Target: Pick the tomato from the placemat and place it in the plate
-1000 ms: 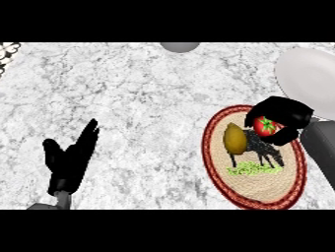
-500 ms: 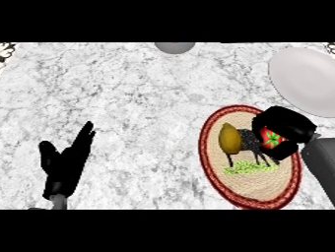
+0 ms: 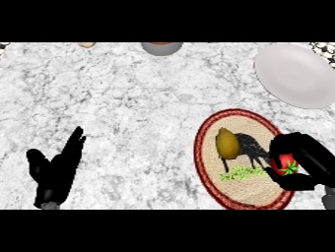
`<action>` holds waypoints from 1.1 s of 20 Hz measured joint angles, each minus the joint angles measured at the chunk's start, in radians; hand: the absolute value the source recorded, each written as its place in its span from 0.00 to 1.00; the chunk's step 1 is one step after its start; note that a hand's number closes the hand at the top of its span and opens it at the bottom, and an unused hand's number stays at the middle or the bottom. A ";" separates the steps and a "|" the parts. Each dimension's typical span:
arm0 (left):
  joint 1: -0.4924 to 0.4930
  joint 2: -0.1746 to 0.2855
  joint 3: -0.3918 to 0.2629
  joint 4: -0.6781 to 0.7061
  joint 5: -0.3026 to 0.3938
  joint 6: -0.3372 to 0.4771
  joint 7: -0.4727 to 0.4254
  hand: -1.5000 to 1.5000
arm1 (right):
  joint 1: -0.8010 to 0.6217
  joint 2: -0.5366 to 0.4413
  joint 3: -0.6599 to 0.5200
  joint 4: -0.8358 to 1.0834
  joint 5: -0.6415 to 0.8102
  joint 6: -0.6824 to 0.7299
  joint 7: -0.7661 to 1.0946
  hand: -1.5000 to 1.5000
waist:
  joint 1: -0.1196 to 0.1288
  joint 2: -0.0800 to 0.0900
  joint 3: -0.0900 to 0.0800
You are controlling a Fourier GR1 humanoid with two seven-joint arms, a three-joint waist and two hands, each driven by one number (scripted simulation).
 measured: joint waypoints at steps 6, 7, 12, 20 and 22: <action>-0.011 0.007 0.001 -0.003 0.002 -0.018 0.008 0.50 | 0.182 0.004 -0.159 -0.271 -0.221 0.039 0.074 1.00 | 0.018 0.010 0.001; -0.011 0.003 -0.003 -0.007 0.001 -0.022 0.004 0.50 | 0.197 0.008 -0.186 -0.297 -0.259 0.052 0.096 1.00 | 0.026 0.012 0.001; -0.053 -0.008 -0.010 0.013 -0.005 -0.032 0.027 0.50 | 0.225 0.020 -0.314 -0.350 -0.424 0.106 0.197 1.00 | 0.056 0.020 0.002; -0.067 -0.012 -0.002 0.032 -0.006 -0.074 0.007 0.50 | 0.013 0.001 -0.450 -0.096 -0.536 0.118 0.218 1.00 | 0.087 0.025 0.003; -0.077 -0.020 -0.006 0.043 -0.015 -0.074 0.003 0.50 | -0.061 -0.006 -0.468 0.025 -0.514 0.082 0.171 1.00 | 0.094 0.027 0.004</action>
